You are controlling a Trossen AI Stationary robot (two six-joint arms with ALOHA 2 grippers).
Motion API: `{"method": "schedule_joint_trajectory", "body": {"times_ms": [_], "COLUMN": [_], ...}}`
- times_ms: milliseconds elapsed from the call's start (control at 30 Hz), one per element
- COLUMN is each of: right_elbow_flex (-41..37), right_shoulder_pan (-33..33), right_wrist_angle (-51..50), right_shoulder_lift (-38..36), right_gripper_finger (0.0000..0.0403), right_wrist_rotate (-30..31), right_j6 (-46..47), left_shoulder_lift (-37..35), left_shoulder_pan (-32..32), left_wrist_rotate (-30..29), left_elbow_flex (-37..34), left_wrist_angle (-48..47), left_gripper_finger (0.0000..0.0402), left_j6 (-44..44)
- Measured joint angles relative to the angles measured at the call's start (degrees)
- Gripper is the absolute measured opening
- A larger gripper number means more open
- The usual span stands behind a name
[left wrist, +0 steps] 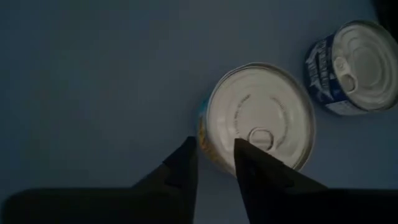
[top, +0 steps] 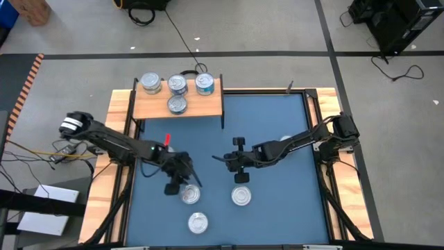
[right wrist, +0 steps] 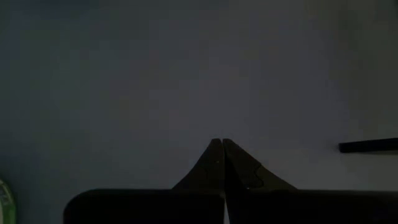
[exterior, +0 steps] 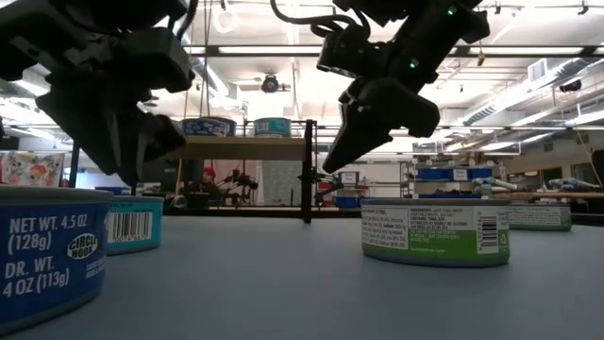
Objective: Stack canned seafood by type on shelf
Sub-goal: Put the yellow blue tuna can on the shelf aligned with the other yellow blue tuna cans
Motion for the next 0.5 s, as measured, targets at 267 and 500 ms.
{"method": "schedule_joint_trajectory", "body": {"times_ms": [267,500], "right_elbow_flex": [0.0,0.0], "right_shoulder_pan": [0.0,0.0], "right_wrist_angle": [0.5,0.9], "right_shoulder_lift": [0.0,0.0], "right_gripper_finger": [0.0002,0.0002], "right_wrist_rotate": [0.0,0.0], "right_j6": [-0.4,-0.8], "left_shoulder_lift": [3.6,6.6], "left_shoulder_pan": [0.0,0.2], "left_wrist_rotate": [1.1,2.2], "left_elbow_flex": [0.0,0.2], "left_wrist_angle": [1.1,1.6], "left_gripper_finger": [0.0128,0.0128], "left_j6": [-3.0,-6.2]}}
